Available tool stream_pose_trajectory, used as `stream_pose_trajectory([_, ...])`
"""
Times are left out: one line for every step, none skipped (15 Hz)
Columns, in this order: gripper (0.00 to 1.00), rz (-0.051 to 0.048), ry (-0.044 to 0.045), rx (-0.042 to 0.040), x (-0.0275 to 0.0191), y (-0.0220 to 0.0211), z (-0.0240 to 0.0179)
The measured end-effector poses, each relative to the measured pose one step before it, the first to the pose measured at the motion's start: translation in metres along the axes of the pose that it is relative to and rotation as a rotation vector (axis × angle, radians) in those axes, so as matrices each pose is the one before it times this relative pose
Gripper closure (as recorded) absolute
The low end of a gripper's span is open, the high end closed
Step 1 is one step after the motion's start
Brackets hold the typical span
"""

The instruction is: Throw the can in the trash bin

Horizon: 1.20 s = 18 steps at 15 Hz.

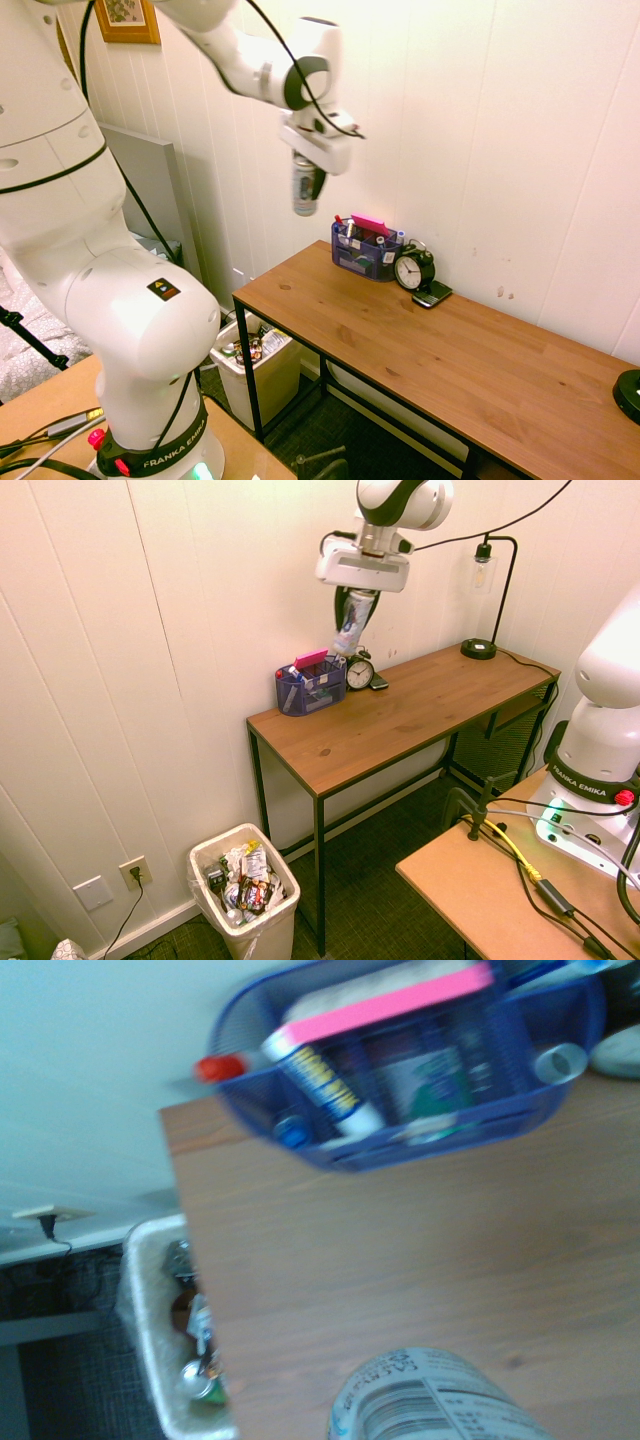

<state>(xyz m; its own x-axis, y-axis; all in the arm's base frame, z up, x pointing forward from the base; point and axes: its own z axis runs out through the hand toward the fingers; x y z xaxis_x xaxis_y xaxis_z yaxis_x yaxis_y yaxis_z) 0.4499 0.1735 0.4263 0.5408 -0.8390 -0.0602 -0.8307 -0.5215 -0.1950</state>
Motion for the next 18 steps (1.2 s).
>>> stream_pose_trajectory([1.00, -0.01098, 0.00973, 0.00125, -0.04904, -0.01111, 0.00204])
stream_pose_trajectory([1.00, -0.01096, 0.01075, 0.00465, -0.04691, -0.01190, -0.00170])
stream_pose_trajectory([1.00, -0.01072, 0.01442, 0.00507, -0.04589, -0.01353, -0.00510])
stream_pose_trajectory([1.00, -0.00413, 0.01985, 0.00011, -0.03693, -0.01371, -0.00530])
stream_pose_trajectory([1.00, 0.00694, 0.02667, -0.01532, -0.02691, -0.01254, -0.00197])
stream_pose_trajectory([1.00, 0.02132, 0.02990, -0.02851, -0.01512, -0.01216, -0.00017])
stream_pose_trajectory([1.00, 0.02507, 0.01770, -0.02961, -0.00955, -0.00998, 0.00046])
stream_pose_trajectory([1.00, 0.01761, 0.00851, -0.02311, -0.00966, -0.00834, 0.00471])
stream_pose_trajectory([1.00, 0.01295, 0.01024, -0.02209, -0.00807, -0.00750, 0.01160])
stream_pose_trajectory([1.00, 0.01222, 0.01155, -0.02950, -0.00716, -0.00809, 0.01754])
stream_pose_trajectory([1.00, 0.01136, 0.00277, -0.03434, -0.00696, -0.01088, 0.02095])
stream_pose_trajectory([0.00, 0.00893, -0.00272, -0.02881, -0.00593, -0.01545, 0.02318])
stream_pose_trajectory([0.00, 0.00809, -0.00752, -0.01486, -0.00610, -0.01737, 0.02197])
stream_pose_trajectory([0.00, 0.01207, -0.00416, -0.00321, -0.00602, -0.01855, 0.02478])
stream_pose_trajectory([0.00, 0.01492, 0.00245, -0.00193, -0.00444, -0.01616, 0.02310])
stream_pose_trajectory([0.00, 0.01762, 0.00841, 0.00307, -0.00319, -0.01527, 0.01657])
stream_pose_trajectory([0.00, 0.02509, 0.00897, 0.00638, -0.00050, -0.01349, 0.00513])
stream_pose_trajectory([0.00, 0.02790, 0.01391, 0.00217, 0.00227, -0.01196, -0.00381])
